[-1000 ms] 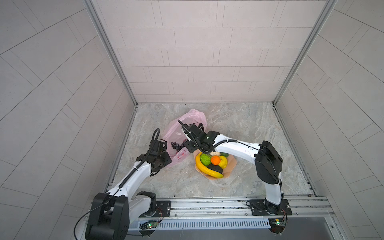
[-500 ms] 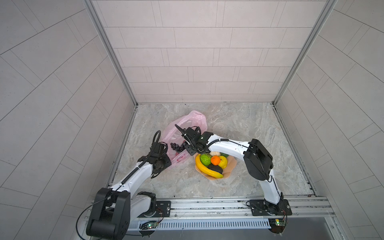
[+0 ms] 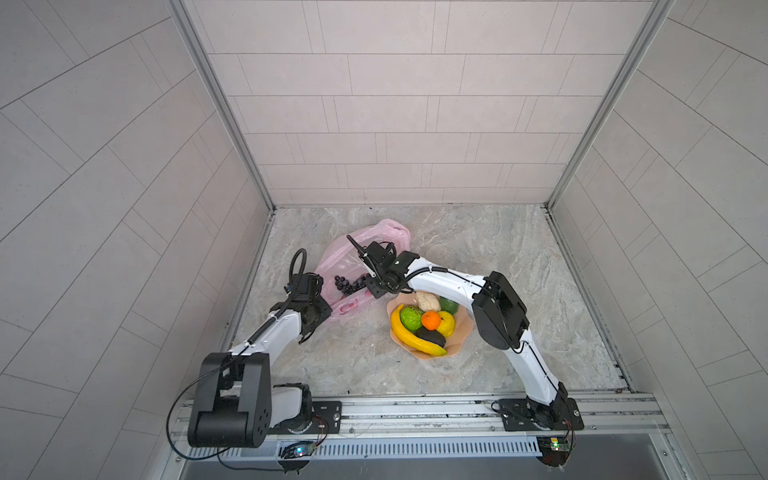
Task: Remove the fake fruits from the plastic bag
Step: 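Lower the right gripper toward the grapes while the left gripper pulls the rim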
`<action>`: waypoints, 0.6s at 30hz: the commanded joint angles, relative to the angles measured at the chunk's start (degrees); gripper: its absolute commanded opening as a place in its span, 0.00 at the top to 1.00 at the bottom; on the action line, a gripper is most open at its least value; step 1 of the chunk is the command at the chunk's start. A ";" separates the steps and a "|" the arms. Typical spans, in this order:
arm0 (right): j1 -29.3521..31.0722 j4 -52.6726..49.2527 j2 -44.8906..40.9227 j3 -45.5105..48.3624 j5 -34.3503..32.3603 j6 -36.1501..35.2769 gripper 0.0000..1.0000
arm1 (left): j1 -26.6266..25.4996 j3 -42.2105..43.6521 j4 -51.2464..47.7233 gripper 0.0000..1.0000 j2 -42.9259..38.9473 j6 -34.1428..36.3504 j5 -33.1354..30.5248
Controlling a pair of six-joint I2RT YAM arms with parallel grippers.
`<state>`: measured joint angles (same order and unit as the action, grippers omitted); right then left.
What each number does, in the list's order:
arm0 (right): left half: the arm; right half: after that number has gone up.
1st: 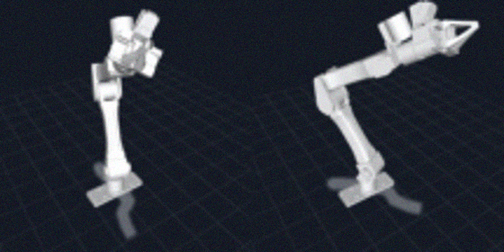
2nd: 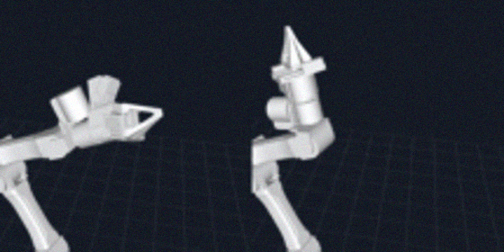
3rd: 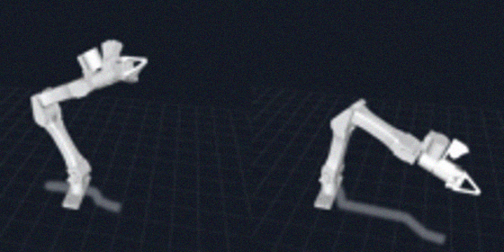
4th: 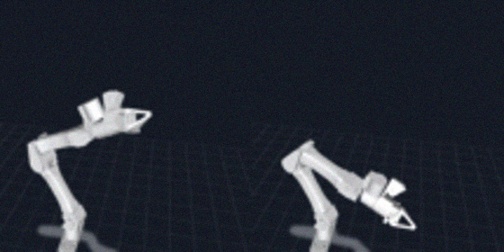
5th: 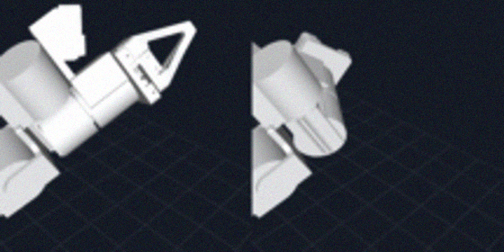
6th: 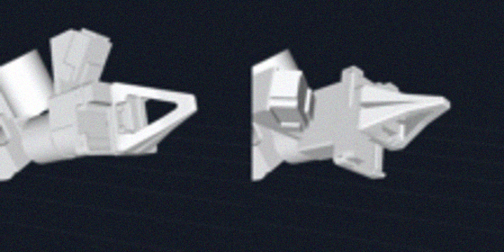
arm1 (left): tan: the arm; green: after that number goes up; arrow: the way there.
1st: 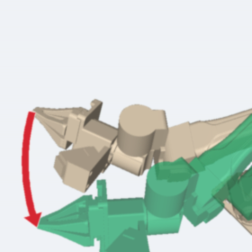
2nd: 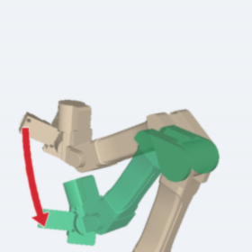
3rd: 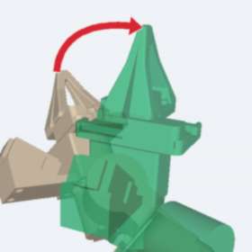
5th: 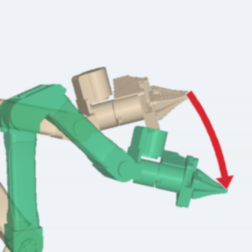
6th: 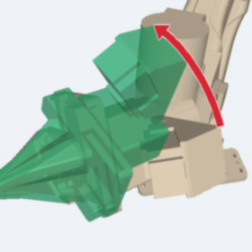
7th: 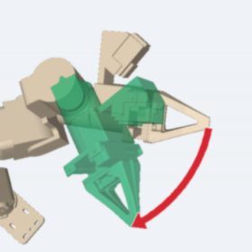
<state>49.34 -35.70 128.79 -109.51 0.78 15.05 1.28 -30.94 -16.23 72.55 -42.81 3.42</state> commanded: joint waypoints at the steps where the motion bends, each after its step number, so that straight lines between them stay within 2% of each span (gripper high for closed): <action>1: -0.15 -1.72 -1.86 -1.17 2.04 0.36 0.59 | 2.59 -0.31 1.11 0.69 -1.24 -0.11 -3.35; 7: -2.59 3.10 -4.96 -0.17 8.03 5.08 0.57 | 2.31 1.47 4.57 0.72 -0.64 4.27 0.01; 10: -2.58 2.40 -2.45 -2.84 8.09 5.28 0.58 | 2.24 1.08 4.62 0.73 -0.05 4.83 0.69; 13: -2.57 -1.20 1.14 -5.87 5.81 3.94 0.62 | 2.19 0.70 3.27 0.73 -0.69 5.23 -1.24; 18: -2.41 1.90 -0.56 1.05 4.54 1.12 0.66 | 2.24 0.75 2.96 0.73 -0.64 5.36 -1.99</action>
<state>46.46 -33.17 128.27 -112.14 6.48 18.02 3.62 -30.44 -12.53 72.12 -38.52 2.66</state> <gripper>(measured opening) 0.344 0.275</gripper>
